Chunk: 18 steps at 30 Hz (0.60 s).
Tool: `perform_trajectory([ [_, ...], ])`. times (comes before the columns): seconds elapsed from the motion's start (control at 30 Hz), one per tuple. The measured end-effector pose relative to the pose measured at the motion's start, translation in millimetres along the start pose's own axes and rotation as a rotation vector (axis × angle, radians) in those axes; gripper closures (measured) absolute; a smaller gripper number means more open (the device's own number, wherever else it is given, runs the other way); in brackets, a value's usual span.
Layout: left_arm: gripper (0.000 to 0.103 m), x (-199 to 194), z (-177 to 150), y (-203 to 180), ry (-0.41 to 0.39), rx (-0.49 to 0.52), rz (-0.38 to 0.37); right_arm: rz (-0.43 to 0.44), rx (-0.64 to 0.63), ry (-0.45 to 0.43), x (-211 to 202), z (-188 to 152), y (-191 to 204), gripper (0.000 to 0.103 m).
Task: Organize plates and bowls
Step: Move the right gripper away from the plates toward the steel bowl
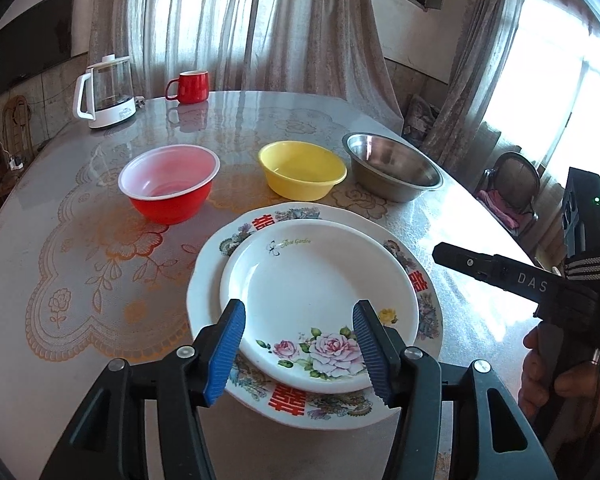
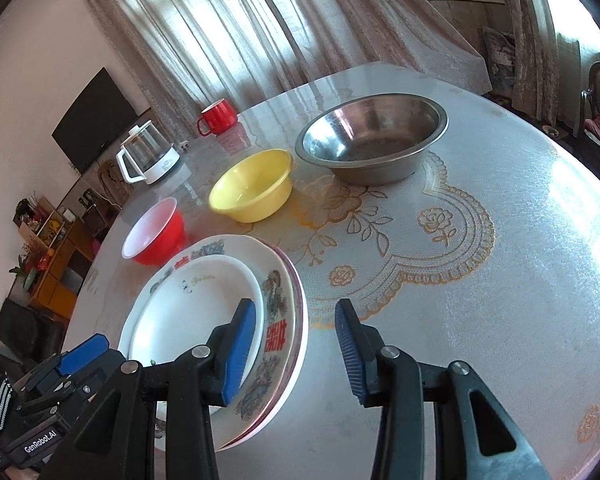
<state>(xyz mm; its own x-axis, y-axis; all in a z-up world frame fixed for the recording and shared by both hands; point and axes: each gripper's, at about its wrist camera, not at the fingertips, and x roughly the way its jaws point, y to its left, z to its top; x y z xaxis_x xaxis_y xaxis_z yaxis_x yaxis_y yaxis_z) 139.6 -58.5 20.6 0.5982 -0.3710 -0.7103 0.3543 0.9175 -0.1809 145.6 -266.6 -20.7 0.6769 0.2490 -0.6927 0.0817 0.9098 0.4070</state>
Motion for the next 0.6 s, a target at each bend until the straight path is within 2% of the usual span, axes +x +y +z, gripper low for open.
perform_trajectory([
  [0.07,0.034,1,2,0,-0.005,-0.015,-0.013,-0.001,0.017,-0.004,1,3,-5,0.061],
  [0.2,0.032,3,7,1,-0.022,-0.032,-0.053,-0.011,0.048,-0.001,5,10,-16,0.061],
  [0.23,0.030,2,8,1,-0.035,-0.034,-0.050,-0.011,0.059,-0.003,5,12,-19,0.061],
  [0.3,0.019,1,12,2,-0.069,-0.048,-0.045,-0.013,0.082,-0.007,6,16,-26,0.061],
  [0.37,0.019,0,15,4,-0.091,-0.062,-0.053,-0.020,0.100,-0.014,6,21,-33,0.061],
  [0.6,0.011,8,33,0,-0.049,-0.068,-0.145,-0.029,0.153,-0.041,10,44,-53,0.060],
])
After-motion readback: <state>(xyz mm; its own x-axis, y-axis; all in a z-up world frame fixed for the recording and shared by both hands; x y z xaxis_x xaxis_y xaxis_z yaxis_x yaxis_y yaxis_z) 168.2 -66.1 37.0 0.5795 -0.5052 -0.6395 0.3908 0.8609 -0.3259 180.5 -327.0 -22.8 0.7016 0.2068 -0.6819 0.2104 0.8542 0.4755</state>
